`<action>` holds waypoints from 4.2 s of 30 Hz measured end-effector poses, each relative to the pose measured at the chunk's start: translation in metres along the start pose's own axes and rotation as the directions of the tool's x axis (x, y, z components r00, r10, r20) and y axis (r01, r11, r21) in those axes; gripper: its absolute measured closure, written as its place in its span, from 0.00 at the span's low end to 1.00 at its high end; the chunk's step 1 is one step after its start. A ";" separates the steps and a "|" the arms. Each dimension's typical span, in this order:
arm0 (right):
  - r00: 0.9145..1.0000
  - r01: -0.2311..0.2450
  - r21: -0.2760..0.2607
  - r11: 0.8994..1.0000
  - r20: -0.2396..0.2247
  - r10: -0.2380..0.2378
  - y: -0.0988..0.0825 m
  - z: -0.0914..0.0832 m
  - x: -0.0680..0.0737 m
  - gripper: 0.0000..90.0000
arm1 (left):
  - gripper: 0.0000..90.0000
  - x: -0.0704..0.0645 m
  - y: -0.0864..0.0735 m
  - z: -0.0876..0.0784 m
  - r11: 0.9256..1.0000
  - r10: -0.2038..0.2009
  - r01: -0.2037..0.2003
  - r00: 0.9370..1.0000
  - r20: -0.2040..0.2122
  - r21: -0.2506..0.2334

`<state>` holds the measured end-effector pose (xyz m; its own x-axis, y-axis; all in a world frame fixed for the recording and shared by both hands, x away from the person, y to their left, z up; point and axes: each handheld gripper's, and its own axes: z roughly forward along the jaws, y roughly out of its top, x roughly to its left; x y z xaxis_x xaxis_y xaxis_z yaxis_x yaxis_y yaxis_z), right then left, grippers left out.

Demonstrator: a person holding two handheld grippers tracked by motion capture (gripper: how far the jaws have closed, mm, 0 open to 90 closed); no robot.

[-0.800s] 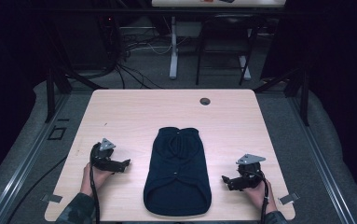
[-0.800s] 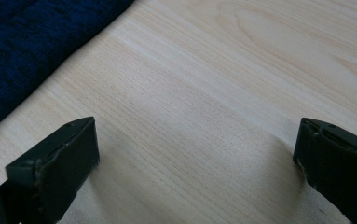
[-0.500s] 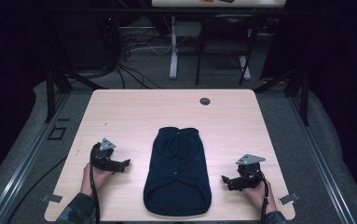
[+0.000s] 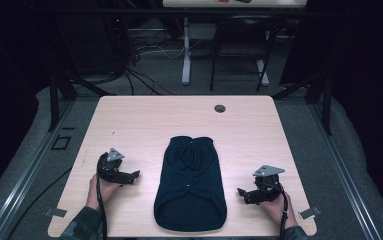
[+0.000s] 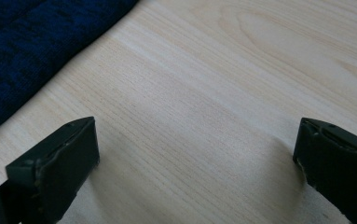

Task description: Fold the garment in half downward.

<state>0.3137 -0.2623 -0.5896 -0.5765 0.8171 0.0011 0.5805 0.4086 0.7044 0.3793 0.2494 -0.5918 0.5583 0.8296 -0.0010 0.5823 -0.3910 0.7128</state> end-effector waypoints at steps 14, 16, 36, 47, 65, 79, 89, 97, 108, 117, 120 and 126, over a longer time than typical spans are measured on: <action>1.000 0.014 0.023 1.000 -0.013 -0.014 0.022 0.004 0.002 0.00 | 0.00 0.000 0.021 -0.002 0.998 -0.037 0.038 0.999 0.018 -0.051; 0.999 -0.015 0.006 1.000 -0.043 0.016 0.030 0.004 0.001 0.00 | 0.00 0.000 0.027 -0.001 0.998 -0.037 0.038 0.999 0.026 -0.056; 0.976 -0.082 -0.033 0.996 -0.207 0.074 0.104 0.039 -0.007 0.02 | 0.00 -0.016 0.094 0.036 1.000 0.005 -0.002 0.993 0.117 -0.028; 0.975 -0.056 0.038 0.998 -0.212 0.063 0.148 0.077 0.000 0.06 | 0.00 -0.030 0.115 0.062 1.000 -0.017 0.016 0.985 0.171 0.008; 0.980 -0.120 0.107 0.987 -0.147 0.135 0.171 0.122 -0.010 0.35 | 0.18 -0.043 0.147 0.095 0.997 -0.008 -0.009 0.979 0.205 0.083; 0.980 -0.089 0.154 0.984 -0.161 0.114 0.167 0.132 -0.008 0.49 | 0.25 -0.043 0.140 0.111 0.992 -0.029 0.000 0.974 0.225 0.127; 0.992 -0.042 0.168 0.985 -0.114 0.061 0.168 0.132 0.004 0.54 | 0.39 -0.051 0.139 0.110 0.992 0.038 -0.063 0.977 0.208 0.110; 0.985 -0.045 0.147 0.988 -0.157 0.068 0.165 0.131 0.001 0.66 | 0.52 -0.056 0.138 0.108 0.992 0.061 -0.083 0.977 0.206 0.097; 0.982 -0.030 0.128 0.991 -0.182 0.053 0.162 0.130 0.001 0.75 | 0.67 -0.059 0.136 0.107 0.993 0.067 -0.087 0.974 0.215 0.085; 0.988 0.015 0.089 0.996 -0.155 -0.001 0.161 0.123 0.004 0.76 | 0.73 -0.068 0.143 0.097 0.988 0.124 -0.138 0.976 0.180 0.069; 0.991 0.037 0.053 0.998 -0.131 -0.030 0.162 0.115 0.009 0.77 | 0.74 -0.068 0.144 0.091 0.989 0.127 -0.138 0.973 0.191 0.048; 0.990 0.083 -0.010 0.996 -0.110 -0.084 0.163 0.093 0.013 0.77 | 0.75 -0.071 0.149 0.074 0.989 0.149 -0.150 0.968 0.202 -0.008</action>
<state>0.4546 -0.1474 -0.5410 -0.6827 0.7304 0.0200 0.5247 0.4710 0.7091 0.4698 0.1026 -0.5373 0.7465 0.6643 -0.0365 0.4870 -0.5082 0.7103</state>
